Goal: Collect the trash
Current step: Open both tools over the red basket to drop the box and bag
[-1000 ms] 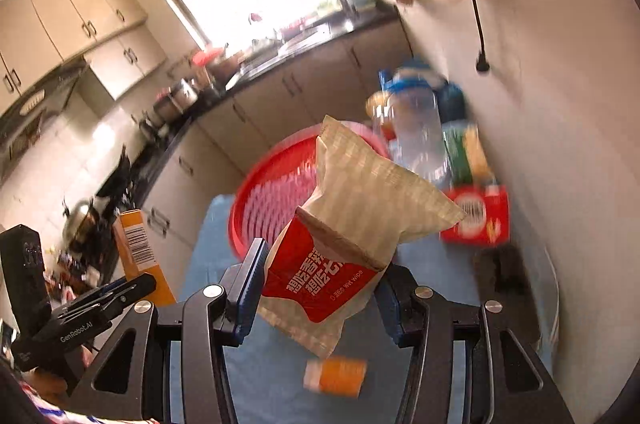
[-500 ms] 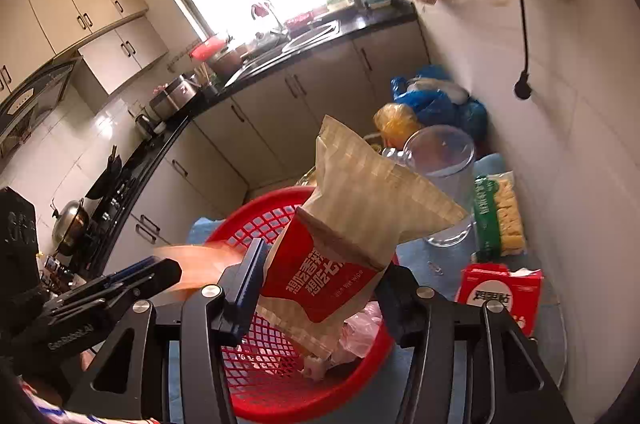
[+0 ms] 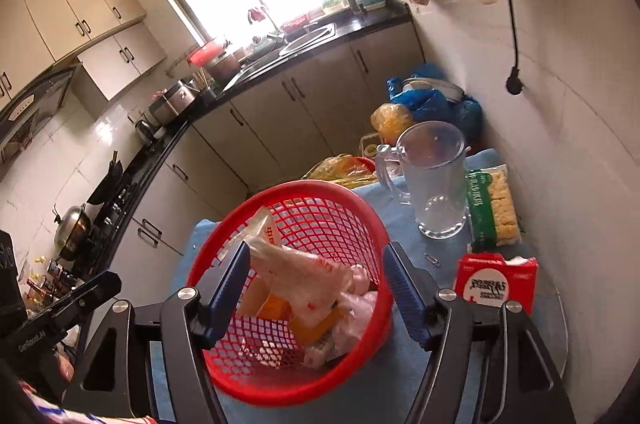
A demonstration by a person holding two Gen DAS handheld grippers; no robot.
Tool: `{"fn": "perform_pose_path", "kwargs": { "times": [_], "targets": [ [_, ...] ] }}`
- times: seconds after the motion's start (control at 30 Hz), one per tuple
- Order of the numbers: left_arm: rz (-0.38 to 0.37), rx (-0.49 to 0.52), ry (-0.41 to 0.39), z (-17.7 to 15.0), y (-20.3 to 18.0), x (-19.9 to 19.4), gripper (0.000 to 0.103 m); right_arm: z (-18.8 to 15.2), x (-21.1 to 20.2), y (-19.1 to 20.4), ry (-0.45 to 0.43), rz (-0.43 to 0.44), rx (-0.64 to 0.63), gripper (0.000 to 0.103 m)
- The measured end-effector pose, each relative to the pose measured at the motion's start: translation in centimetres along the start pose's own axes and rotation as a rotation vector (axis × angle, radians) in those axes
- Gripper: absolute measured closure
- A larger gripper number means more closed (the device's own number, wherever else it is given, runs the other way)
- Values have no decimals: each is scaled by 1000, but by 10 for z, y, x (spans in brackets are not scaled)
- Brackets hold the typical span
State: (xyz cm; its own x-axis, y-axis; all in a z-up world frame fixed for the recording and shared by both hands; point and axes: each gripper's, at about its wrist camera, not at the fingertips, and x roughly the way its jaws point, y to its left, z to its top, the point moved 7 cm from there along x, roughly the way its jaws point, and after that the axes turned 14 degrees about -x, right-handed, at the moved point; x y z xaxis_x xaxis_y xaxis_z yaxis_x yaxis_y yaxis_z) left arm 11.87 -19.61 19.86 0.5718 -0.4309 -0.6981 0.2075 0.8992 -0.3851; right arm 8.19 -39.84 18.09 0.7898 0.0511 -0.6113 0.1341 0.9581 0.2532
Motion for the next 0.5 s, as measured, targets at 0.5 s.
{"fn": "perform_pose_path", "kwargs": {
  "times": [0.5],
  "targets": [
    [122,-80,167,-74,104,23,38,-109,-47,40,86,-41,-7,22]
  ]
}}
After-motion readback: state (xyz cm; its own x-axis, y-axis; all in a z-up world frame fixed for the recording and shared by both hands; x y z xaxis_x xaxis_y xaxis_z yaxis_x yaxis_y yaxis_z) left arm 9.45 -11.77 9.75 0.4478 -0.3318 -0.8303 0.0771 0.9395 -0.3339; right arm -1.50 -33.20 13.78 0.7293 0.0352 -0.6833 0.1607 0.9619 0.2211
